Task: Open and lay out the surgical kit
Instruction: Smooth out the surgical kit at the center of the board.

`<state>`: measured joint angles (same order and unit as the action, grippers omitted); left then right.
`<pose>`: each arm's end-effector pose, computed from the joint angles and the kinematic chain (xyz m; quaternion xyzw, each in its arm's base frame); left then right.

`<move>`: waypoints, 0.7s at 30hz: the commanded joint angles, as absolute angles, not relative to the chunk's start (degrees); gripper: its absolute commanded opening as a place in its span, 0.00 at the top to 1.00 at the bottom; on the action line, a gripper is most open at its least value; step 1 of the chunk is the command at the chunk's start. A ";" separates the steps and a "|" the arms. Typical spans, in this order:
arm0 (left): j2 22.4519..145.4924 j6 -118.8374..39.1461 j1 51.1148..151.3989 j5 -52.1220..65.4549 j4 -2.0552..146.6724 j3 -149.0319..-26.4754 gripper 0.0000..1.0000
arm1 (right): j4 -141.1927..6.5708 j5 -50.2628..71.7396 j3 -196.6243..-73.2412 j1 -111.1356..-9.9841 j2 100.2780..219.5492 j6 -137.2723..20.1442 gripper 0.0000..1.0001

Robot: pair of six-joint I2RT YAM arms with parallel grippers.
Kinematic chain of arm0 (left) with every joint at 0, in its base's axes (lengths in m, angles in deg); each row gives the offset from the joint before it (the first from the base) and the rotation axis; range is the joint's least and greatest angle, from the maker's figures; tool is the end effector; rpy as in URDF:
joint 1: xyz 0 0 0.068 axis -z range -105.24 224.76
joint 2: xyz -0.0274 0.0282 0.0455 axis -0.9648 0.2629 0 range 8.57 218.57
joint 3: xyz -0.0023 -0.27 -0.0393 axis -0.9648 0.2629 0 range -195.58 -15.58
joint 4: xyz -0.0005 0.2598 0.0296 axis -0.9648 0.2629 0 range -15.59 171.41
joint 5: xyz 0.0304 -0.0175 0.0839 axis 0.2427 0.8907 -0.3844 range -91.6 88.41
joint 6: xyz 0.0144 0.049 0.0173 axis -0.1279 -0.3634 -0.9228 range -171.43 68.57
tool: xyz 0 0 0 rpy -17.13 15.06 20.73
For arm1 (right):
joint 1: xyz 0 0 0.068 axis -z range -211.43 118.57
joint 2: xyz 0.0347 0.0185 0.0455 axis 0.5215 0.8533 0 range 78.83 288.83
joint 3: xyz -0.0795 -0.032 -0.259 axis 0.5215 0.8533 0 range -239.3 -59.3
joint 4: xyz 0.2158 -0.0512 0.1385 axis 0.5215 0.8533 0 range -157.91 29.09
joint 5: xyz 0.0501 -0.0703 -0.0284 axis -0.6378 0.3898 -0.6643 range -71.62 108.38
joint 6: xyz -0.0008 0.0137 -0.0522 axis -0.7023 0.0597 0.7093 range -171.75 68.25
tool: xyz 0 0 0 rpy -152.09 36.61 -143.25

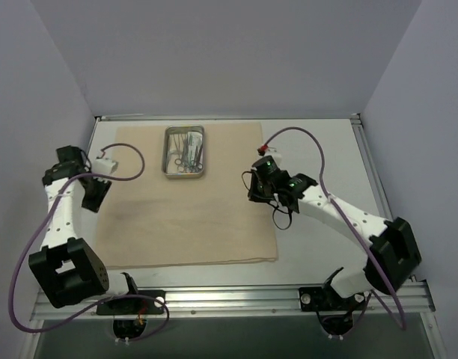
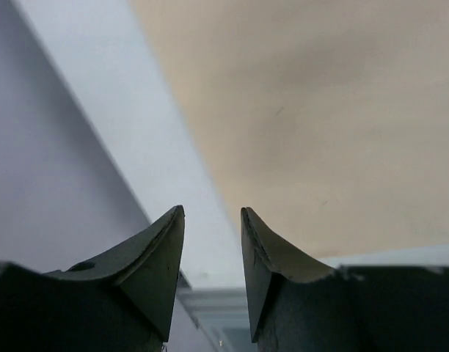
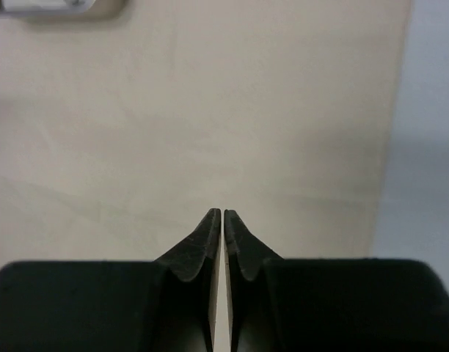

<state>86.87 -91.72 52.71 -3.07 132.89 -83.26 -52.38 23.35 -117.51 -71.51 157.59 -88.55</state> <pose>0.2383 0.0974 0.2834 0.1536 0.9713 0.1046 0.1486 0.2372 0.1957 0.2782 -0.0058 0.8907 0.2514 0.3788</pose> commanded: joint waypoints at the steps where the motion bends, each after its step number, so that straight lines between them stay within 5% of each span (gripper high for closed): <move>1: 89.25 -79.30 68.21 -1.76 129.45 -81.69 0.55 | -66.65 16.67 -123.97 -69.58 171.00 -82.96 1.00; 7: 95.04 -73.40 91.88 -9.40 116.11 -80.71 0.60 | -77.92 9.33 -137.23 -67.29 191.22 -81.19 1.00; 15: 106.29 -74.79 97.78 -14.78 104.22 -75.46 0.64 | -80.21 9.49 -138.05 -64.92 201.00 -85.49 1.00; 21: 103.84 -79.44 100.24 -16.27 103.59 -69.38 0.65 | -79.95 12.14 -133.67 -60.09 201.18 -89.80 1.00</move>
<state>105.71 -76.57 100.03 -15.40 104.37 -71.86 -81.45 8.93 -136.64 -63.27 200.61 -87.26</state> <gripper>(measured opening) 0.355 0.001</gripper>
